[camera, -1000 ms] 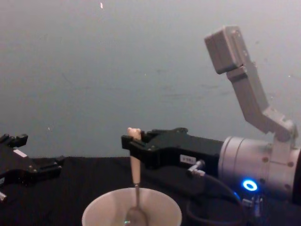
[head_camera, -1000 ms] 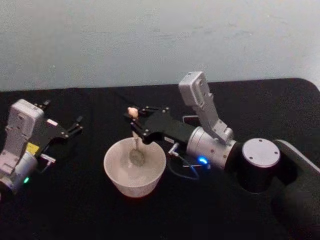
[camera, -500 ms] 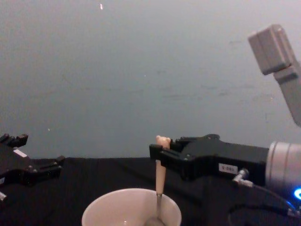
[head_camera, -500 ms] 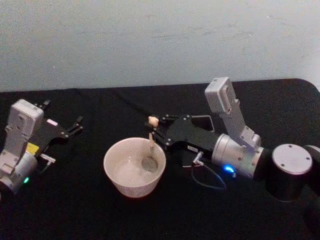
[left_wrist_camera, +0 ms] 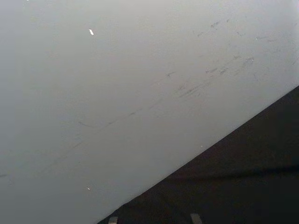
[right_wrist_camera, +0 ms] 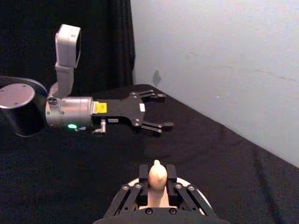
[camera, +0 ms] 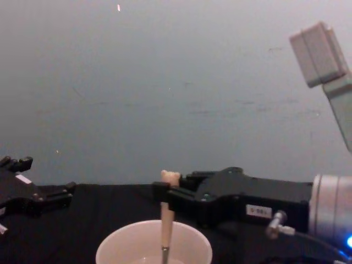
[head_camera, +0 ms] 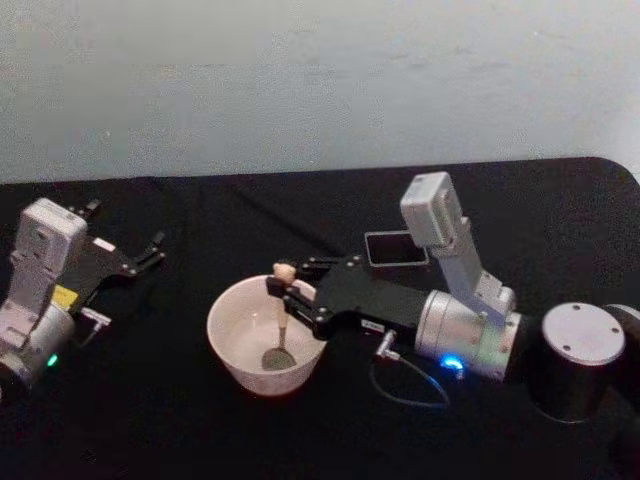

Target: Pick up the stirring spoon with one hand, stir inside the cup, then place it back in its original position.

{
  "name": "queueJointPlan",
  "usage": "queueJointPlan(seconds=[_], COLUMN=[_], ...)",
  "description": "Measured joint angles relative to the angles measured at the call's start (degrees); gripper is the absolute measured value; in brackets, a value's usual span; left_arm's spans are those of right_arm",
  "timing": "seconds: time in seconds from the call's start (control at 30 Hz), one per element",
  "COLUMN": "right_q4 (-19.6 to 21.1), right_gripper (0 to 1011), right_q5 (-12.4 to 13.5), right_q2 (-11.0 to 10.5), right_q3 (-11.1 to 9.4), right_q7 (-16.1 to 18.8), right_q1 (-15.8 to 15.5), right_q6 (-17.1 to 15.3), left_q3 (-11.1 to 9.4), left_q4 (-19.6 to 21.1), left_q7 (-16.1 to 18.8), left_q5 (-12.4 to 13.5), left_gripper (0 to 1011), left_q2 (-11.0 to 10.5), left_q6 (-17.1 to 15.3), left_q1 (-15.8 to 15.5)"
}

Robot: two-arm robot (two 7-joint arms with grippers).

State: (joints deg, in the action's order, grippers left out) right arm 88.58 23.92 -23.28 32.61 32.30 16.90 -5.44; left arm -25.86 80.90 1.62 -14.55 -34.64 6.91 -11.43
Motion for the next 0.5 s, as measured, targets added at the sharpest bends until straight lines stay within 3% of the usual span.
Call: queueJointPlan(seconds=[0.3,0.5], right_q4=[-1.41,-4.67], right_gripper=[225,225], right_q5=[-0.62,-2.99], right_q2=[2.74,5.64], right_q3=[2.42,3.31], right_q7=[-1.59,-4.05], right_q1=[1.63,3.55], right_q6=[-0.55,0.49], left_q3=[0.00,0.00], left_q4=[0.00,0.00], left_q7=[0.00,0.00], left_q5=[0.00,0.00], left_gripper=[1001,1001], left_q2=[0.00,0.00], left_q6=[0.00,0.00], left_q1=[0.00,0.00])
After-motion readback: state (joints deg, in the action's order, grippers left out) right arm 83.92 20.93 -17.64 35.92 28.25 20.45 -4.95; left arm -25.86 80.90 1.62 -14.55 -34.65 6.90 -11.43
